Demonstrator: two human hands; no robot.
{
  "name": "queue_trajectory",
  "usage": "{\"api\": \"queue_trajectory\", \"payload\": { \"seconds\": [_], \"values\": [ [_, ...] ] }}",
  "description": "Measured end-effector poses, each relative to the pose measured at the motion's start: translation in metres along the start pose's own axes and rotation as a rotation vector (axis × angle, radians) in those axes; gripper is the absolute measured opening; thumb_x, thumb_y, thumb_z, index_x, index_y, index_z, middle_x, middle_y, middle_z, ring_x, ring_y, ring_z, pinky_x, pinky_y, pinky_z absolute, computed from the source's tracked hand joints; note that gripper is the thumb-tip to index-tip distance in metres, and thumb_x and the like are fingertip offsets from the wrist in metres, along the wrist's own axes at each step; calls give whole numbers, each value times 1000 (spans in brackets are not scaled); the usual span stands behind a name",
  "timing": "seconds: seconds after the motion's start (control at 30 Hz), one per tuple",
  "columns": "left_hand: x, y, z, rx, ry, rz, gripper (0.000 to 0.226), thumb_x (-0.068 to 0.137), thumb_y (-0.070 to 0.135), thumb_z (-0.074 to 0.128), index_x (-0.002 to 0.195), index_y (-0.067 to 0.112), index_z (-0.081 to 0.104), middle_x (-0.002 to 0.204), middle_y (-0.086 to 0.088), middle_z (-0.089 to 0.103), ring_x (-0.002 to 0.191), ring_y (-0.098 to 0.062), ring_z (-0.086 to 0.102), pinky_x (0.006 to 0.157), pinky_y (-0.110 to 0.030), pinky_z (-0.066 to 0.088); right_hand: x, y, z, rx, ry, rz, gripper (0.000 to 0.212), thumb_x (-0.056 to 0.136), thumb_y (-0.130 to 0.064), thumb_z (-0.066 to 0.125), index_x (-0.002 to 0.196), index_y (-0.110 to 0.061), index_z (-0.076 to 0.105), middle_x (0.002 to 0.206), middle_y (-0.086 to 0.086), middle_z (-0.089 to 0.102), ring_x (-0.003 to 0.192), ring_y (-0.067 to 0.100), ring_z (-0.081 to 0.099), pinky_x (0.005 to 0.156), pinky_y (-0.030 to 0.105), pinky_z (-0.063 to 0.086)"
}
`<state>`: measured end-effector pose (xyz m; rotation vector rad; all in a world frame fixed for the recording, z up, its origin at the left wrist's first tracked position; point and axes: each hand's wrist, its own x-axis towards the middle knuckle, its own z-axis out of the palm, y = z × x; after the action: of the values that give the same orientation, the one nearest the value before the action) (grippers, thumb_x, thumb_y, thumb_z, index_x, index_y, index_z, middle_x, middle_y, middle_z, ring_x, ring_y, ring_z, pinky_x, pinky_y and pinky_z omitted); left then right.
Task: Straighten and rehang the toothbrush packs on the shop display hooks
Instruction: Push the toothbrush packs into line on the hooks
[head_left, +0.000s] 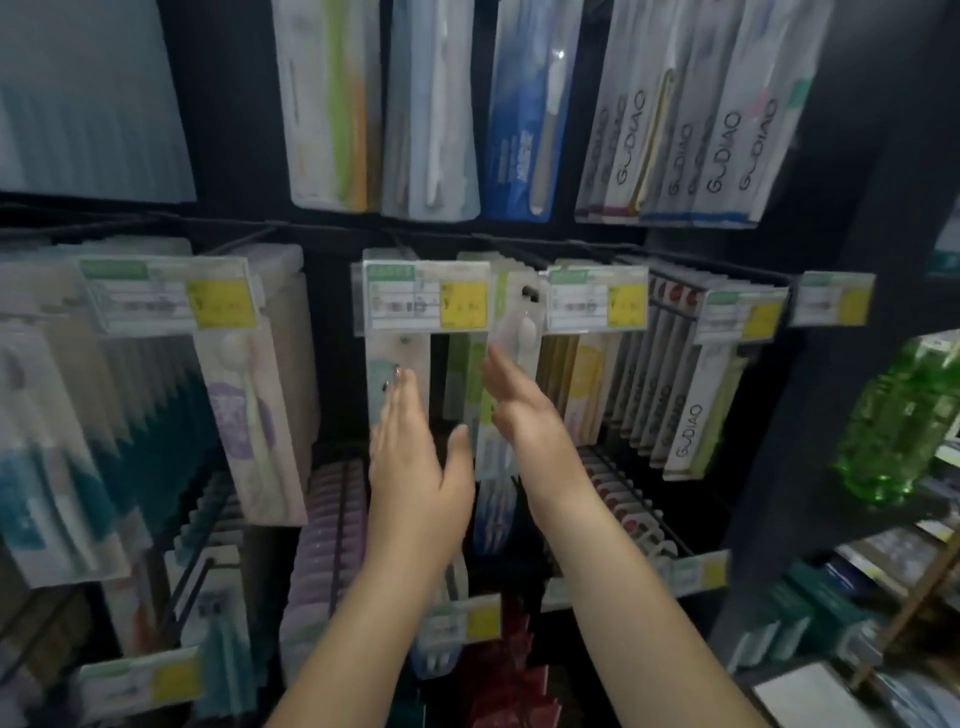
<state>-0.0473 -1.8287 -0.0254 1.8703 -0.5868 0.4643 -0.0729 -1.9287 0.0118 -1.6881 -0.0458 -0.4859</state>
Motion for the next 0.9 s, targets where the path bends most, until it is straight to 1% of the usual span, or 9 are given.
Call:
{"api": "queue_trajectory", "payload": {
  "seconds": [0.13, 0.23, 0.33, 0.43, 0.53, 0.6, 0.73, 0.83, 0.9],
  "values": [
    [-13, 23, 5, -12, -38, 33, 62, 95, 38, 35, 137, 38, -10, 144, 26, -7, 139, 4, -3, 116, -24, 3, -17, -11, -16, -2, -59, -70, 56, 90, -9, 37, 144, -26, 30, 147, -13, 35, 130, -5, 33, 102, 8, 28],
    [-20, 41, 7, -42, -44, 83, 60, 84, 53, 26, 132, 48, -9, 140, 35, -9, 136, 13, -5, 109, -8, 0, -32, -22, -28, -14, -110, -109, 62, 78, -24, 36, 139, -33, 35, 141, -21, 40, 125, -14, 37, 98, 2, 31],
    [-27, 58, 6, -65, -76, 186, 49, 91, 57, 24, 128, 56, -7, 140, 42, -7, 131, 23, -6, 100, 5, -2, -46, -34, -39, -19, -162, -172, 56, 78, -24, 36, 131, -41, 40, 139, -23, 43, 125, -14, 37, 104, 9, 32],
    [-33, 72, 3, -49, -110, 306, 58, 83, 59, 25, 133, 52, -5, 143, 43, -2, 133, 21, -2, 102, 3, 2, -59, -45, -49, -4, -202, -221, 56, 78, -20, 36, 128, -42, 45, 137, -25, 47, 126, -12, 38, 105, 14, 34],
    [-33, 86, -3, -51, -124, 424, 59, 86, 53, 27, 137, 46, -1, 143, 44, -6, 135, 18, 2, 103, 2, 4, -61, -57, -60, -46, -243, -264, 55, 79, -18, 36, 126, -45, 43, 137, -28, 45, 128, -11, 37, 101, 15, 34],
    [-29, 94, -11, -53, -131, 476, 59, 88, 49, 30, 140, 44, 4, 145, 40, -3, 136, 15, 6, 104, 0, 6, -58, -67, -66, -112, -267, -304, 56, 80, -17, 38, 127, -47, 40, 137, -31, 43, 129, -10, 36, 105, 21, 31],
    [-14, 107, -37, -19, -116, 562, 57, 88, 47, 32, 141, 44, 12, 147, 37, 3, 136, 14, 10, 104, 0, 8, -55, -98, -74, -162, -253, -417, 63, 65, -31, 46, 123, -55, 45, 132, -32, 49, 127, -11, 39, 106, 25, 31],
    [10, 125, -63, 12, -55, 527, 52, 85, 52, 35, 132, 56, 12, 136, 52, 8, 128, 25, 14, 100, 4, 15, -33, -130, -76, -227, -211, -453, 62, 68, -17, 43, 117, -53, 49, 123, -34, 54, 120, -14, 45, 104, 24, 34],
    [33, 141, -79, 21, -18, 489, 53, 87, 46, 39, 133, 55, 14, 134, 51, 16, 124, 26, 19, 103, -2, 21, -7, -152, -77, -254, -198, -432, 61, 74, -4, 39, 111, -52, 49, 114, -35, 59, 114, -14, 49, 105, 25, 35]
  ]
}}
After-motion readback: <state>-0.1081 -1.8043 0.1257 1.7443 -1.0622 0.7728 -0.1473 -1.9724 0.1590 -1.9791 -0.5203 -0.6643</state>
